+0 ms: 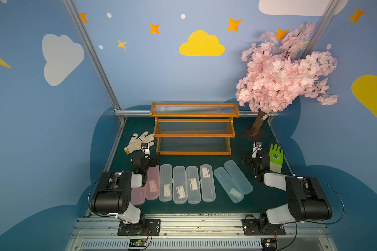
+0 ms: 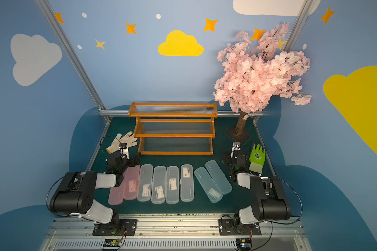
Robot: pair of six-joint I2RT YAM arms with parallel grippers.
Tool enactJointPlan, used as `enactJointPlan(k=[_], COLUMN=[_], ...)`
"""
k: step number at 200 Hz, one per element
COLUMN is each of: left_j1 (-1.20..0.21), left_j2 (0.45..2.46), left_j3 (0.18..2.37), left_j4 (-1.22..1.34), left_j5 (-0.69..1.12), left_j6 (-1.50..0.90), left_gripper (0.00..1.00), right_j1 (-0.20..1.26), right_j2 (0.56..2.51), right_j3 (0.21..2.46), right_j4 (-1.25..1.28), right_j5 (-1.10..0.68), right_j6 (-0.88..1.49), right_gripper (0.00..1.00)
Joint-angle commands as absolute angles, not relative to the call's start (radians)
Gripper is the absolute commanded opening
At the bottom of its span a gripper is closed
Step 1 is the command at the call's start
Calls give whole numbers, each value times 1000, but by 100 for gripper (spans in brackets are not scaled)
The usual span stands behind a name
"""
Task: Place the pencil cases on the shelf according to color
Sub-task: Pick up the pencil case from the center of the board.
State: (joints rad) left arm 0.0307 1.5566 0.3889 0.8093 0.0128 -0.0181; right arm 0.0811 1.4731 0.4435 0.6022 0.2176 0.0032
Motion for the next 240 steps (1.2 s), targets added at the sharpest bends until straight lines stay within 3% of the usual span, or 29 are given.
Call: enactJointPlan(k=[1, 144, 167, 183, 201, 218, 240], left_j1=[34, 36, 7, -19, -17, -1, 28], left_j2=[1539, 1535, 1427, 1281, 1144, 1018, 893], left_j3=[403, 402, 425, 516, 601, 602, 508], left_j4=[807, 814, 690, 372, 90, -16, 84], left_j5=[28, 37, -152, -411, -525, -462, -232], left_j6=[-8, -10, -43, -189, -401, -593, -678], left_gripper=[100, 100, 99, 100, 100, 100, 100], right_j1=[84, 89, 108, 116, 121, 136, 180], right_j2=[1473, 1459, 1391, 1309, 1221, 1169, 1080], right_j3=[453, 448, 452, 510, 651, 751, 759], right_j4=[627, 631, 580, 409, 35, -238, -394], right_j5=[213, 204, 229, 251, 208, 137, -29], right_j6=[6, -5, -20, 41, 170, 285, 348], right_gripper=[99, 99, 99, 99, 99, 99, 94])
